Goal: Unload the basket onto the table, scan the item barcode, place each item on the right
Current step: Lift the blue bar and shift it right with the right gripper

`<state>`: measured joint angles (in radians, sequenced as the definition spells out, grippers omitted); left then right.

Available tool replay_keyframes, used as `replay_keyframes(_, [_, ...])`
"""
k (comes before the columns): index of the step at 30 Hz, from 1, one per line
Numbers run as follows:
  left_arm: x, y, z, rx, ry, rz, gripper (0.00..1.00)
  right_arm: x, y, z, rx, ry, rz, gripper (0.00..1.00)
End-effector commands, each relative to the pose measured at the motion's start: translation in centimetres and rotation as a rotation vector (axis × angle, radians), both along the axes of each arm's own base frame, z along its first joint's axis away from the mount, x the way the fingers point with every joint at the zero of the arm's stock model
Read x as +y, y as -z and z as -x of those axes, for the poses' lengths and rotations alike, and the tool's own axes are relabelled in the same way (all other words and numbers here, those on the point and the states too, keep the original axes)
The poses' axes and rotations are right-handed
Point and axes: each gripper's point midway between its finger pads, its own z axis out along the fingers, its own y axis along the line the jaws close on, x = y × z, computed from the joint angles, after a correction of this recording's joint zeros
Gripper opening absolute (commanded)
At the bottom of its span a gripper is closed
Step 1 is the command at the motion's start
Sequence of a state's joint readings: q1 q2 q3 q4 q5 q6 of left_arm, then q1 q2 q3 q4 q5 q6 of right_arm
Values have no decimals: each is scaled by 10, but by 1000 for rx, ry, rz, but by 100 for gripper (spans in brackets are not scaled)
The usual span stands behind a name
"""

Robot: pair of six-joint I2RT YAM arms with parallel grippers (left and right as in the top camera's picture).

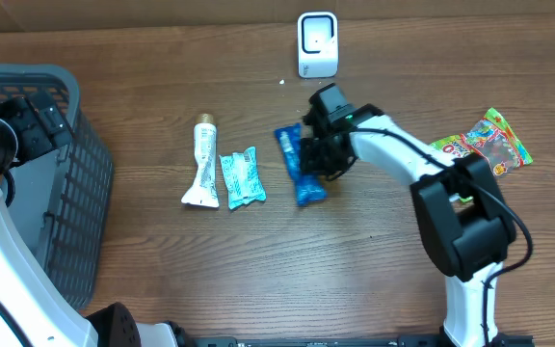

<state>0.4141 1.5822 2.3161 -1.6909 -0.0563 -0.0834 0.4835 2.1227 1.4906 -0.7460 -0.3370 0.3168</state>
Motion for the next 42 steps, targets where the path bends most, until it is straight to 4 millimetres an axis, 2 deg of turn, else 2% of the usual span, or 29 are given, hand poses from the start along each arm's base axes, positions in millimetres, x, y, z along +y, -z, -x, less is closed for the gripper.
replay_keyframes(1, [1,-4,0,-18,-13,5,100,-35,-33,-23,-161,12,167,12])
replay_keyframes(3, [1,-4,0,-18,-14,5,100,-51,-30,-23,-169,28,256,12])
replay_keyframes(5, [1,-4,0,-18,-13,5,100,-56,-27,-21,-169,27,295,16])
replay_keyframes(8, [1,-4,0,-18,-13,5,100,-54,-26,-18,-171,-2,302,68])
replay_keyframes(11, [1,-4,0,-18,-13,5,100,-50,-31,-19,-177,-6,283,84])
replay_keyframes(15, [1,-4,0,-18,-14,5,100,-58,-50,-37,-227,-33,237,94])
replay_keyframes(21, [1,-4,0,-18,-13,5,100,-63,-68,-56,-273,-168,-9,93])
replay_keyframes(23, [1,-4,0,-18,-13,5,100,-69,-72,-65,-295,-189,-109,87])
replay_keyframes(26, [1,-4,0,-18,-13,5,99,-69,-69,-68,-302,-231,-224,84])
replay_keyframes(30, [1,-4,0,-18,-13,5,100,-64,-52,-63,-255,-256,-294,80])
replay_keyframes(35, [1,-4,0,-18,-13,5,100,-60,-25,-59,-200,-258,-291,77])
replay_keyframes(42, [1,-4,0,-18,-13,5,100,-62,-2,-55,-146,-249,-287,69])
